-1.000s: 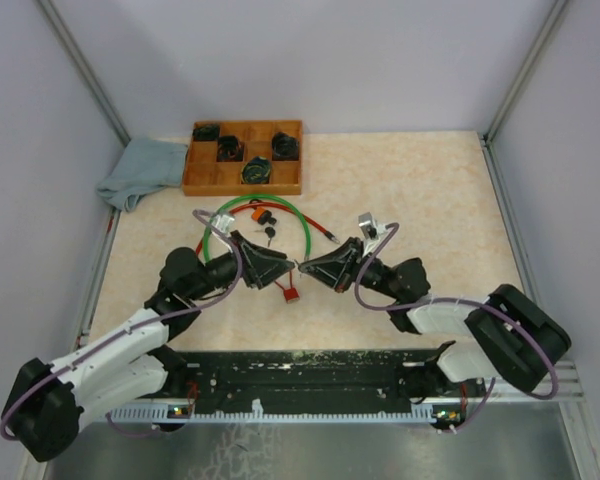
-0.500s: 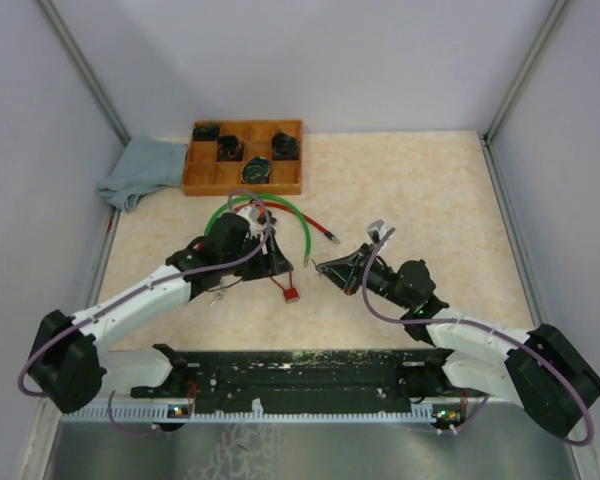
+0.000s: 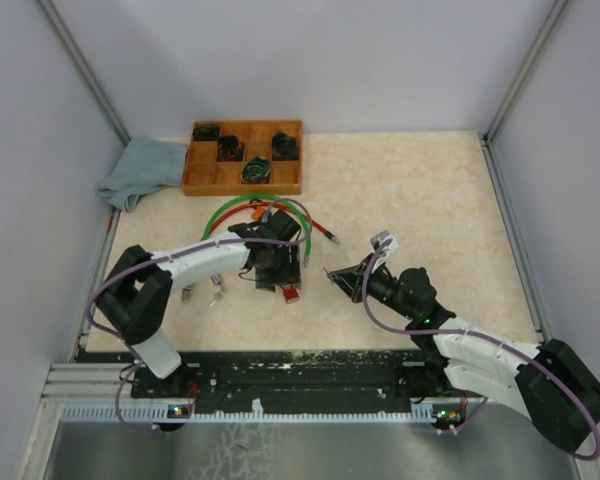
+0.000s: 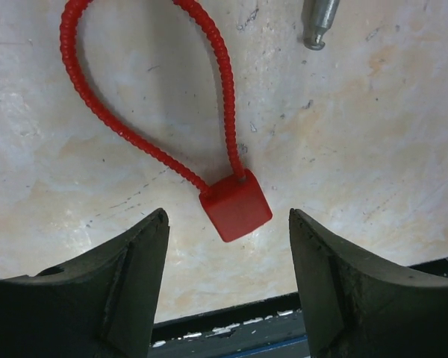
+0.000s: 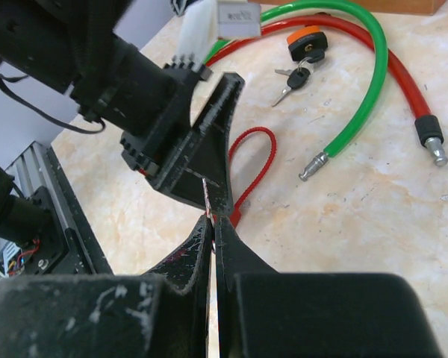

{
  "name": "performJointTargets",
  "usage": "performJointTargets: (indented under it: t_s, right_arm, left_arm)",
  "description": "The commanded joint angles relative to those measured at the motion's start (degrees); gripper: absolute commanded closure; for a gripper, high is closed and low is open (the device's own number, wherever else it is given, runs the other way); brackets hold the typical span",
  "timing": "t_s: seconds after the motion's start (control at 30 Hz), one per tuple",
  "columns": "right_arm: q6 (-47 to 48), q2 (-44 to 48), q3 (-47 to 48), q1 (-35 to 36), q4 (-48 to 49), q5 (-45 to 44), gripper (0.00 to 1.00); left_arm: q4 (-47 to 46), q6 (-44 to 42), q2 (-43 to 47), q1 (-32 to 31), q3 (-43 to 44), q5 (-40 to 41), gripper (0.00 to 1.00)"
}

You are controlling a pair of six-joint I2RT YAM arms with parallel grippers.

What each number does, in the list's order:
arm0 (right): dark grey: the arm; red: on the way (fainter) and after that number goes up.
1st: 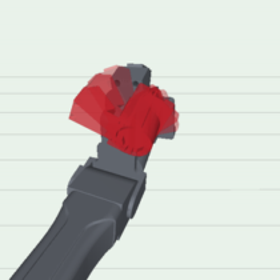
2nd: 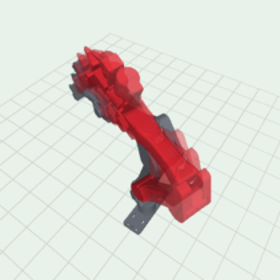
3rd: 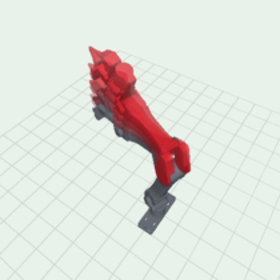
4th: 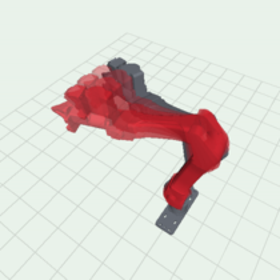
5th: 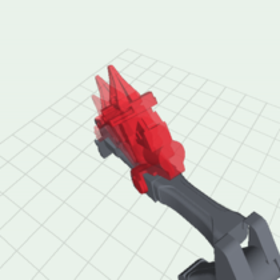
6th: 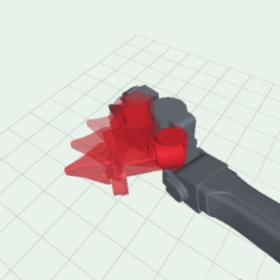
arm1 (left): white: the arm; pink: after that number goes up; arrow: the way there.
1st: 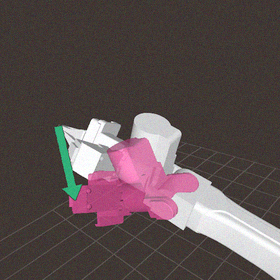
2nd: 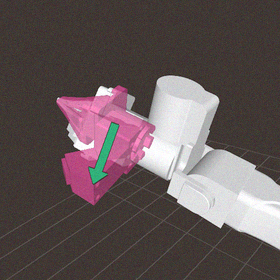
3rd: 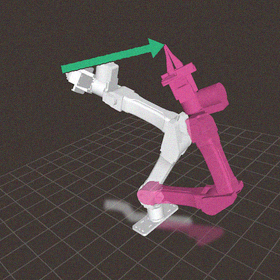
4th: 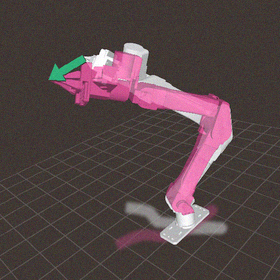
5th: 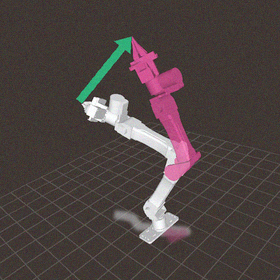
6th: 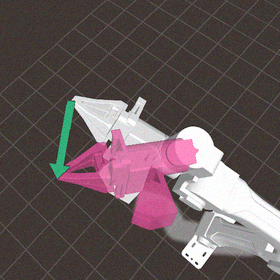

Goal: Unlock with the key

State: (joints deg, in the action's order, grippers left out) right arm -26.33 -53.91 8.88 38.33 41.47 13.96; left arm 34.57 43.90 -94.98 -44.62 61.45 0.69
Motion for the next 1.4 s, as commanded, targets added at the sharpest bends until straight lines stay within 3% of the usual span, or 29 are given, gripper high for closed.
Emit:
performJointTargets:
  t_s: [0.0,0.23,0.47,1.0,1.2,1.37]
  right_arm:
    - [1.52,2.33,-0.38,-0.44,1.69,-1.43,1.0]
    - [1.1,2.54,-0.73,-0.45,2.21,-1.52,1.0]
    - [1.02,3.17,-0.85,-0.45,1.98,-1.78,1.0]
    - [-2.56,0.55,3.02,0.06,-1.55,3.38,1.0]
    - [-2.65,-2.19,7.15,6.2,-6.0,-1.1,1.0]
    - [-7.16,-7.05,9.43,7.69,-3.96,-1.35,1.0]
  left_arm:
    - [4.88,1.27,-4.86,-1.02,4.81,2.25,0.31]
    - [10.85,2.41,-12.66,-2.45,11.01,3.28,0.38]
    - [13.64,4.72,-15.84,-3.77,11.73,3.98,0.44]
    - [15.09,9.21,-7.91,-2.93,13.75,10.9,0.99]
    - [12.14,9.45,-3.0,-0.74,15.07,8.32,1.0]
    - [12.15,10.19,-0.25,0.07,17.39,6.98,1.0]
